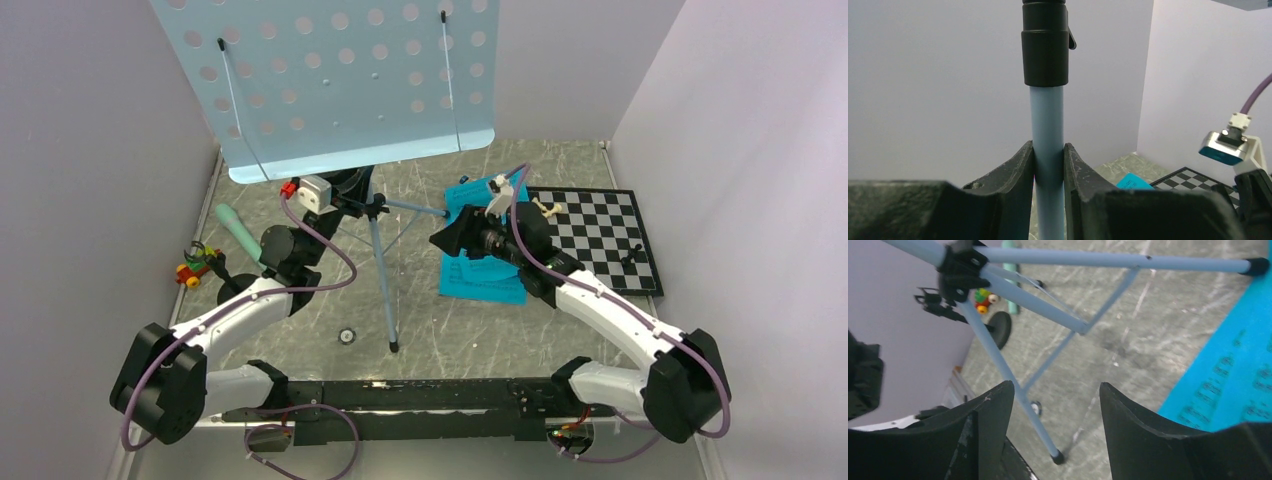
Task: Pack up the instrument practice props
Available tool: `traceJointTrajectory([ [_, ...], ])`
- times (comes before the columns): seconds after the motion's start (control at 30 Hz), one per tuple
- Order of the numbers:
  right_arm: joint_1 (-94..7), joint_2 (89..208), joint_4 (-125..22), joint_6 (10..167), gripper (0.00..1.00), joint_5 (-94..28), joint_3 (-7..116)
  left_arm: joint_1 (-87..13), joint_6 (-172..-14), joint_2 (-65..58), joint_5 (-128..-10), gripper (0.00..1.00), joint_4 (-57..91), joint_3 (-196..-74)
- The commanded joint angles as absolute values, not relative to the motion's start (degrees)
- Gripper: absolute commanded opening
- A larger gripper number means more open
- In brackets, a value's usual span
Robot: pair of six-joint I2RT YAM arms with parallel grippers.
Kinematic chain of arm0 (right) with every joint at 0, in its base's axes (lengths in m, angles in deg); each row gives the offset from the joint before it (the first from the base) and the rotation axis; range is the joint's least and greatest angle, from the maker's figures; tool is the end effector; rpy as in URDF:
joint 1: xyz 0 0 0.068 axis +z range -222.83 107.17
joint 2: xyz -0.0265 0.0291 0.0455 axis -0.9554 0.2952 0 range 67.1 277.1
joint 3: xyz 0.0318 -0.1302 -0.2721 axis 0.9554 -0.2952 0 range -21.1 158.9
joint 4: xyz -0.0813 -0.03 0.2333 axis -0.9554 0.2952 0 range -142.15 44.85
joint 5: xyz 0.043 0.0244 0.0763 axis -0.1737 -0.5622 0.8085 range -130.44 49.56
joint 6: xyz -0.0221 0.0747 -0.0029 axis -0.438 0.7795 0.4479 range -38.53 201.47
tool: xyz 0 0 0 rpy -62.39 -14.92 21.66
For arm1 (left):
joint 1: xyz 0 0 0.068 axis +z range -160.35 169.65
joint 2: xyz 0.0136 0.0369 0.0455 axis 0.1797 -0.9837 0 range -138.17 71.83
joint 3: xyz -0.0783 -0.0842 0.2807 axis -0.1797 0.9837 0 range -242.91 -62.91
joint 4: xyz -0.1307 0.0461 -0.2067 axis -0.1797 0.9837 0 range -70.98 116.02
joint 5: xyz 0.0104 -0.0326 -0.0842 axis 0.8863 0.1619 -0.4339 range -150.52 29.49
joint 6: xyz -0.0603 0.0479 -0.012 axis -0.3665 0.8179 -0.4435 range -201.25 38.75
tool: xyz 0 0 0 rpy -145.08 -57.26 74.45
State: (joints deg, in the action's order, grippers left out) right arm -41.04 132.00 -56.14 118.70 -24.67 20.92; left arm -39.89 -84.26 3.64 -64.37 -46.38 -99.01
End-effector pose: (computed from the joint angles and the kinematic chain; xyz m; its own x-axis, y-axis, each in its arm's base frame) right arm 0.2132 0.1534 0.3015 -0.6581 0.2772 -0.7001 -0.4111 0.6467 0.6425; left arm 0.2201 -0.1299 0.3928 0.4488 -0.3145 -0.8365 0.5652 0.8249 -0.0069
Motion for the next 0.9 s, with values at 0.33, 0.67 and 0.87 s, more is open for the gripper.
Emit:
traceJointTrajectory([
  [0.33, -40.6, 149.0, -73.5, 144.1, 0.83, -9.0, 34.6, -39.5, -82.2, 6.0, -68.9, 0.00, -43.9, -101.4],
  [0.67, -40.6, 158.7, -81.1, 157.5, 0.80, -3.9, 40.3, -39.5, -82.0, 6.1, -69.4, 0.00, -43.5, -100.7],
  [0.87, -40.6, 163.1, -85.9, 164.2, 0.70, -2.3, 41.4, -39.6, -82.0, 5.9, -70.2, 0.00, -42.9, -101.1],
])
